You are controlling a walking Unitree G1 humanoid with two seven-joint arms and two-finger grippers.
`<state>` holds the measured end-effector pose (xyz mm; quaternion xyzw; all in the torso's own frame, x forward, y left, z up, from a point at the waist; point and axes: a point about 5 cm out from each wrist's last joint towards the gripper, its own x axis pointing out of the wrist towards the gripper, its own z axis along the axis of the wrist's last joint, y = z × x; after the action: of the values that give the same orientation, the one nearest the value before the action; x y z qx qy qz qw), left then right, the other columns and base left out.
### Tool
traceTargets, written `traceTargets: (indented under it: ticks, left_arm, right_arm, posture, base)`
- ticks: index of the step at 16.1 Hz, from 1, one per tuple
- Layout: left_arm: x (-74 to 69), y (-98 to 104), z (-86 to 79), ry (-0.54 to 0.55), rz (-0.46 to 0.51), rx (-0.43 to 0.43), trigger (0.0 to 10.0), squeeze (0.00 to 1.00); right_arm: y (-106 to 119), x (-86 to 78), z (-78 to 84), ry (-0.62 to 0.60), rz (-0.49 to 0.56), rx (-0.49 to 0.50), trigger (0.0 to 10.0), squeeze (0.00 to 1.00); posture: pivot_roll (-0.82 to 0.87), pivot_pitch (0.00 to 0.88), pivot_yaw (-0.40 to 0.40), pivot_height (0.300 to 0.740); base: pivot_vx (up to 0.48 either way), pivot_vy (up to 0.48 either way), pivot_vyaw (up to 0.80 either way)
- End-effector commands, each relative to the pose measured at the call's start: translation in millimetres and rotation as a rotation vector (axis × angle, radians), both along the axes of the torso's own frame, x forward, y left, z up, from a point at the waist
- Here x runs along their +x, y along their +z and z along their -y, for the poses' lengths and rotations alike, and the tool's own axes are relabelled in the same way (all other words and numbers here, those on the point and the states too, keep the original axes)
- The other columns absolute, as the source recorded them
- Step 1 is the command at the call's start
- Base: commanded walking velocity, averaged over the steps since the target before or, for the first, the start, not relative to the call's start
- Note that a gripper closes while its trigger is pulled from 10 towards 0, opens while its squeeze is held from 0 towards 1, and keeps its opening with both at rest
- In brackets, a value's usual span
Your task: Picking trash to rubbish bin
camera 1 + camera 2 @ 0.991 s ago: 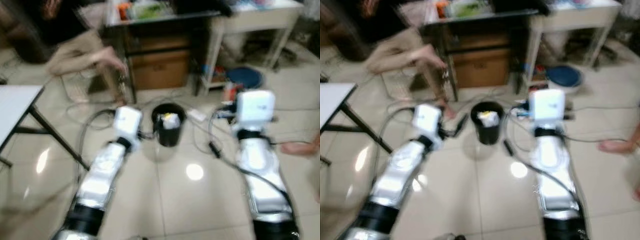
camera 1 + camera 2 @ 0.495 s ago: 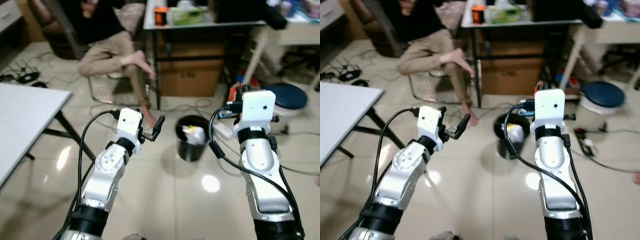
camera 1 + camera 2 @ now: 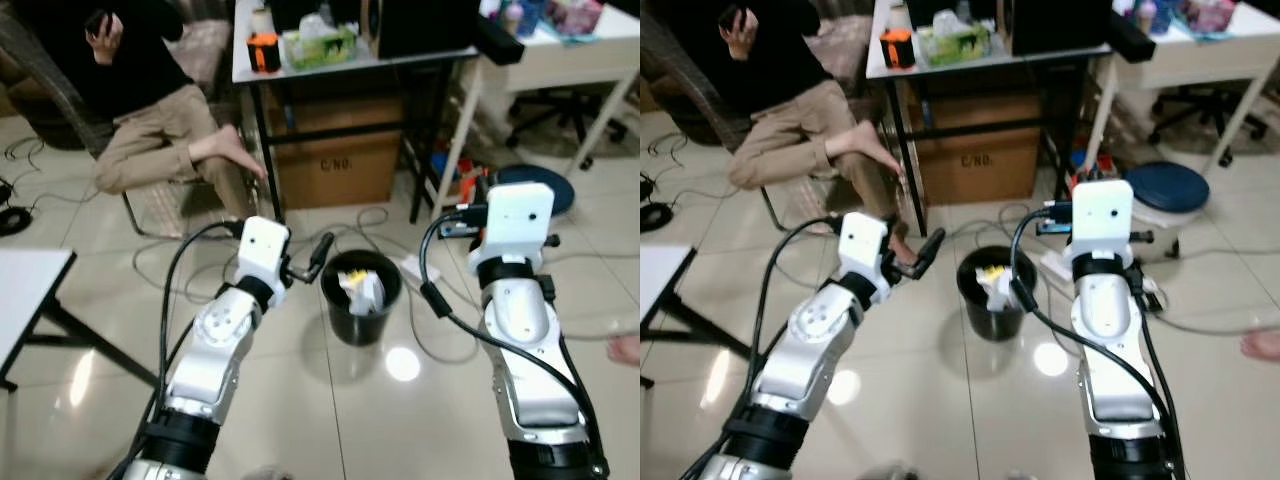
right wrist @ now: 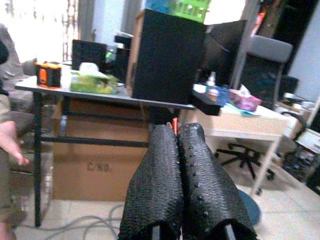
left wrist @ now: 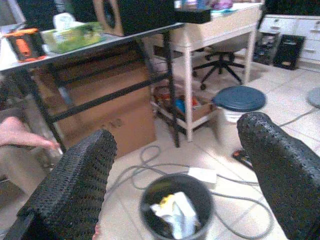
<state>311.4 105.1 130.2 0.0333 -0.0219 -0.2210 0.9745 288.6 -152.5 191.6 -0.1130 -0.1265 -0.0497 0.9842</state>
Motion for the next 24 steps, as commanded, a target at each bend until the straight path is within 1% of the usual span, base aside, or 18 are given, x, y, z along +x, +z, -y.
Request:
traceTargets:
  ticks: [1,6,9,19,20,24]
  left_arm:
    - [0.8,1.0,-9.3,0.029,0.006,0.021,10.0,0.0]
    - [0.8,0.6,-7.9,0.024,0.004,0.021,10.0,0.0]
    - [0.7,0.3,-6.8,0.015,0.002,0.025,10.0,0.0]
    - [1.4,-0.4,-7.4,0.011,0.0,0.033,10.0,0.0]
    - [1.2,-0.6,-7.3,0.009,-0.001,0.033,10.0,0.0]
    - [-0.9,-1.8,-5.1,-0.009,-0.005,0.025,10.0,0.0]
  right_arm:
    - [3.3,-0.2,-8.2,0.03,0.015,0.009,10.0,0.0]
    - [2.8,0.0,-7.9,0.031,0.013,0.008,10.0,0.0]
    - [1.9,-0.3,-8.0,0.029,0.01,0.011,10.0,0.0]
    - [1.7,1.2,-8.9,0.03,0.012,0.009,10.0,0.0]
    - [1.5,1.2,-9.2,0.03,0.012,0.008,10.0,0.0]
    - [0.0,1.4,-10.2,0.031,0.007,0.009,10.0,0.0]
  posture:
    - [-0.07,0.123,0.062,0.74]
    - [-0.07,0.124,0.065,0.74]
    - [-0.07,0.123,0.068,0.74]
    - [-0.06,0.114,0.068,0.74]
    - [-0.06,0.114,0.068,0.74]
    - [-0.06,0.114,0.068,0.74]
  base:
    - [0.48,0.0,0.0]
    - [0.48,0.0,0.0]
    - [0.48,0.0,-0.47]
    - [0.48,0.0,0.0]
    - [0.337,0.0,0.0]
    - [0.0,0.0,0.0]
